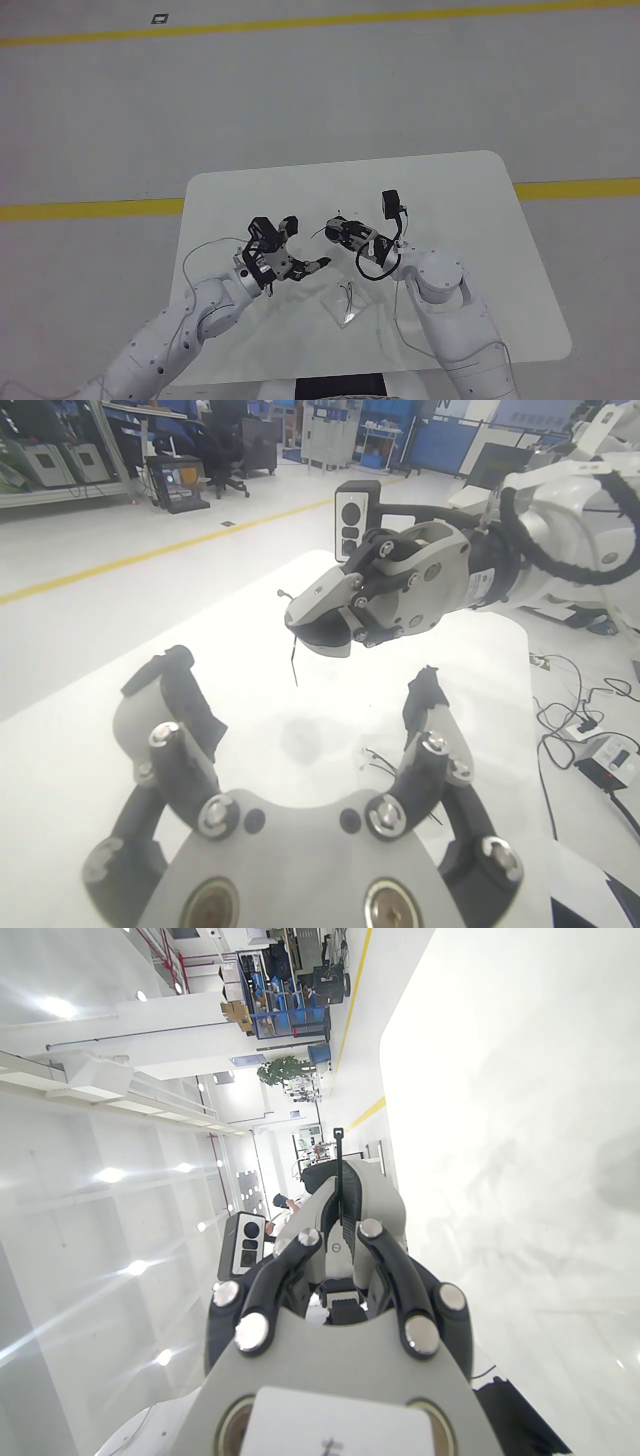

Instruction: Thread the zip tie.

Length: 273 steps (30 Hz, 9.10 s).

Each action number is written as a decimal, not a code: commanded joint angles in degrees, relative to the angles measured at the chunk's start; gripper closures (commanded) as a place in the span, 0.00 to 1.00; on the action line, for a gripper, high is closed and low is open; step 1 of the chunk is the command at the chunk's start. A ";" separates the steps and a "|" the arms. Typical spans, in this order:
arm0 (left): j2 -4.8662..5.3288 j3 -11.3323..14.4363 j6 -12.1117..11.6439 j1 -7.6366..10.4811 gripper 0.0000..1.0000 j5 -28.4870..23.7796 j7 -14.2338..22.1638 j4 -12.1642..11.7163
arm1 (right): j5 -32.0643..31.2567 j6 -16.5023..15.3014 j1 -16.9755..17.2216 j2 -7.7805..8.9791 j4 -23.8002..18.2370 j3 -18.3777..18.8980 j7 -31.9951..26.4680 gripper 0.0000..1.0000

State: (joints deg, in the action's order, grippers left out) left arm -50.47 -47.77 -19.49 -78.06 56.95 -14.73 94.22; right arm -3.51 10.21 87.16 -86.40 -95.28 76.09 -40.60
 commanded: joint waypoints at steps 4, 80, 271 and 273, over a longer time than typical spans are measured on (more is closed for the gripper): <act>0.05 -0.74 0.02 -0.35 0.52 -0.02 -0.02 -0.30 | 0.00 0.00 0.00 0.00 0.00 0.00 0.00 1.00; 0.90 7.30 0.01 8.19 1.00 -3.01 0.36 -3.57 | 0.00 0.00 0.00 0.00 0.00 0.00 0.00 1.00; -5.18 -28.13 0.01 -4.52 1.00 -92.68 85.25 -5.36 | 25.96 -16.88 -5.29 4.37 10.66 -4.81 -16.61 0.76; -5.18 -28.13 0.01 -4.52 1.00 -92.68 85.25 -5.36 | 26.02 -16.99 -5.37 4.53 10.75 -5.02 -16.48 0.77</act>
State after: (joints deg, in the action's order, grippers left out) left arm -55.65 -75.90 -19.48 -82.58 -35.72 70.52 88.85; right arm 22.48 -6.72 81.82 -81.95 -84.56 71.17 -57.14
